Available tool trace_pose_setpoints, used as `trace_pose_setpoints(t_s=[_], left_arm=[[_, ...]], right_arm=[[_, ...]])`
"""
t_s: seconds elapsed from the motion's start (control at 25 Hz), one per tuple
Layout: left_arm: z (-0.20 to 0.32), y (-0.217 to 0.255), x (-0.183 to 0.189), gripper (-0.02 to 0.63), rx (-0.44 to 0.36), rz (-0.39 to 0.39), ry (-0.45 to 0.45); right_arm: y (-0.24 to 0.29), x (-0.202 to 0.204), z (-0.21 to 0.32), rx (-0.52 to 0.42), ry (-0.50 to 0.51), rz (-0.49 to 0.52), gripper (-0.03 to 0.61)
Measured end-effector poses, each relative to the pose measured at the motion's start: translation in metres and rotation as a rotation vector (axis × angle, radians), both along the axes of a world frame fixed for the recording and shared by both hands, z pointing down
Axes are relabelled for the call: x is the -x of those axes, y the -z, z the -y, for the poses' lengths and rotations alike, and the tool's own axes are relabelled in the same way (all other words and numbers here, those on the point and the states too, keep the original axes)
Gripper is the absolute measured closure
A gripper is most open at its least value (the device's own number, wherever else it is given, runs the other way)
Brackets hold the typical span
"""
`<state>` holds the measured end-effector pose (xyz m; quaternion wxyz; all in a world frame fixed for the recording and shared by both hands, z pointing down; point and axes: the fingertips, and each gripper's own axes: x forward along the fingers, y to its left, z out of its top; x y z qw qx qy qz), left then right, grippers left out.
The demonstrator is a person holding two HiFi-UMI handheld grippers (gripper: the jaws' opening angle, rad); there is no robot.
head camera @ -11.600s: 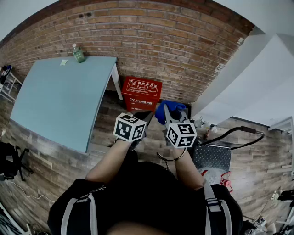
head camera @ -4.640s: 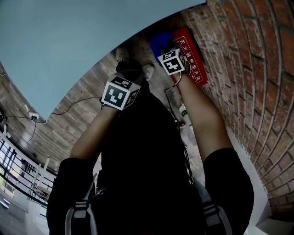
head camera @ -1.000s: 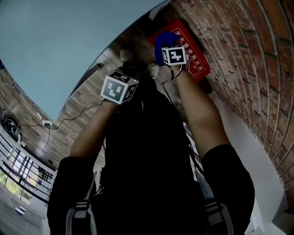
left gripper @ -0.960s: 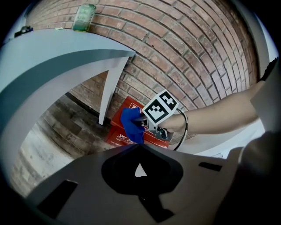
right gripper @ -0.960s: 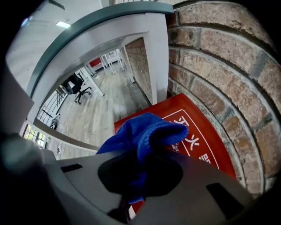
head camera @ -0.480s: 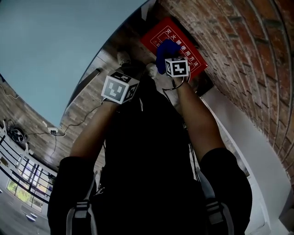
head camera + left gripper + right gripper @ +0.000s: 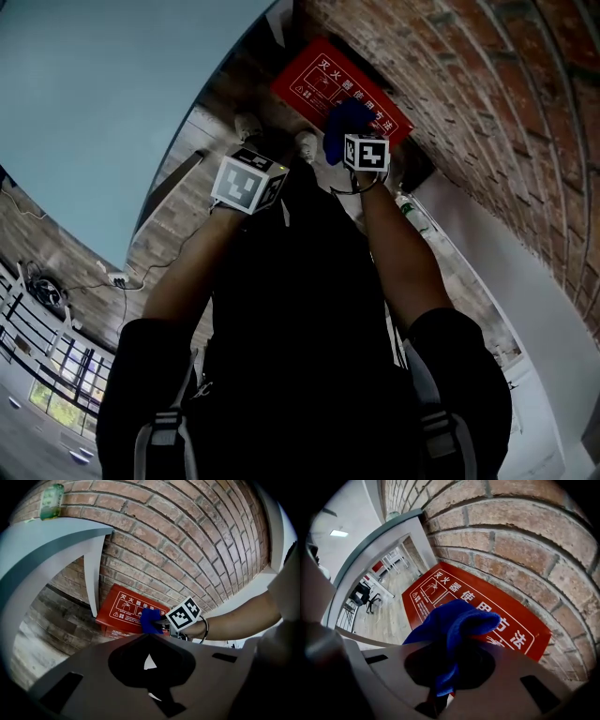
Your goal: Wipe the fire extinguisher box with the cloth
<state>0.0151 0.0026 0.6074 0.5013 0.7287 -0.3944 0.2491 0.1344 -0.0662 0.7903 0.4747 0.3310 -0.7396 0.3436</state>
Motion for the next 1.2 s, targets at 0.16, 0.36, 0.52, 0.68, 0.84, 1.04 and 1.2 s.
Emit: trace_pose_setpoints(t_s=[0.16, 0.36, 0.52, 0.68, 0.84, 1.04, 1.2], left_arm=[[0.01, 0.011, -0.004, 0.619, -0.025, 0.036, -0.034], [0.017, 0.024, -0.017, 0.62, -0.038, 0.037, -0.047], [0.014, 0.036, -0.029, 0.618, -0.054, 0.04, -0.08], [0.009, 0.052, -0.04, 0.618, -0.044, 0.066, -0.108], [0.01, 0.049, -0.058, 0.619, -0.066, 0.041, -0.118], [0.023, 0.076, -0.082, 0.618, -0.142, 0.032, -0.156], [0.034, 0.087, -0.097, 0.618, -0.212, 0.05, -0.188]], right_arm=[[-0.001, -0.039, -0.013, 0.011, -0.041, -0.04, 0.537], [0.0, -0.084, -0.03, 0.021, -0.112, -0.067, 0.537], [-0.002, -0.12, -0.053, 0.086, -0.262, -0.081, 0.537], [0.001, -0.14, -0.063, 0.128, -0.32, -0.085, 0.537], [0.024, -0.144, -0.053, 0.069, -0.329, -0.052, 0.537], [0.074, -0.132, -0.038, -0.059, -0.284, 0.028, 0.537], [0.132, -0.119, -0.02, -0.215, -0.28, 0.157, 0.537]])
